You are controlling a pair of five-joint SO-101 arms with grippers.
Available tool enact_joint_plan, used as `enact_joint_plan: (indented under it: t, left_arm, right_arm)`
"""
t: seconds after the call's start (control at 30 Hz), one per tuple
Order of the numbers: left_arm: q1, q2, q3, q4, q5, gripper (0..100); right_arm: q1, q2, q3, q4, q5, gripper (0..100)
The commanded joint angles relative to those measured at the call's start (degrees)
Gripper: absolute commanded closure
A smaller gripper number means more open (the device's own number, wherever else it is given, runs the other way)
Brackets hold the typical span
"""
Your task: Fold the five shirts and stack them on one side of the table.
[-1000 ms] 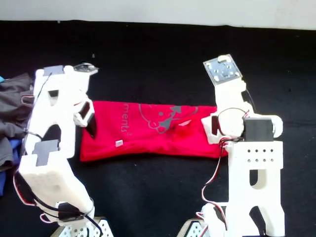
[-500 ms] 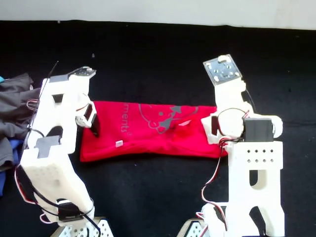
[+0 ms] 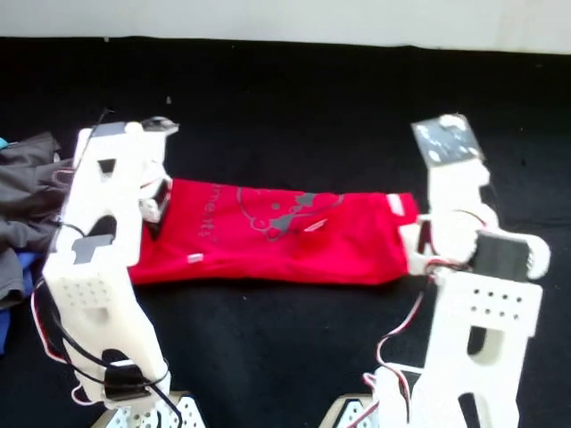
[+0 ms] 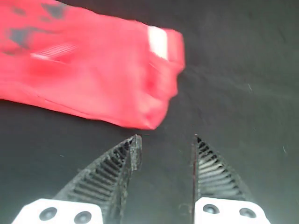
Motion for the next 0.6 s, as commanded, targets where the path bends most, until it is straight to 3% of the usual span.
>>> enact_joint_plan:
  t: [0.0, 0.13, 0.23, 0.3, 0.37, 0.57]
  left_arm:
    - [-5.58, -0.48, -7.16, 3.43, -2.2, 99]
    - [-6.11, -0.31, -13.41, 10.64, -2.2, 99]
    - [-1.98, -0.75, -15.52, 15.03, -2.02, 99]
    - [1.98, -1.45, -17.63, 18.9, -1.85, 99]
    - [6.55, -3.91, -18.77, 21.45, -0.18, 99]
    - [22.29, -16.57, -17.63, 21.45, 6.77, 99]
  right_arm:
    - [8.57, -5.32, 9.19, -4.97, 3.16, 82.1]
    - [15.87, -10.42, 24.31, -13.23, 2.99, 82.1]
    - [21.32, -13.76, 35.21, -20.97, 2.9, 82.2]
    - [24.75, -16.04, 41.36, -25.98, 2.9, 85.5]
    - [26.59, -18.33, 45.85, -29.76, 2.9, 98.7]
    - [28.18, -25.27, 54.55, -31.78, 2.9, 99.1]
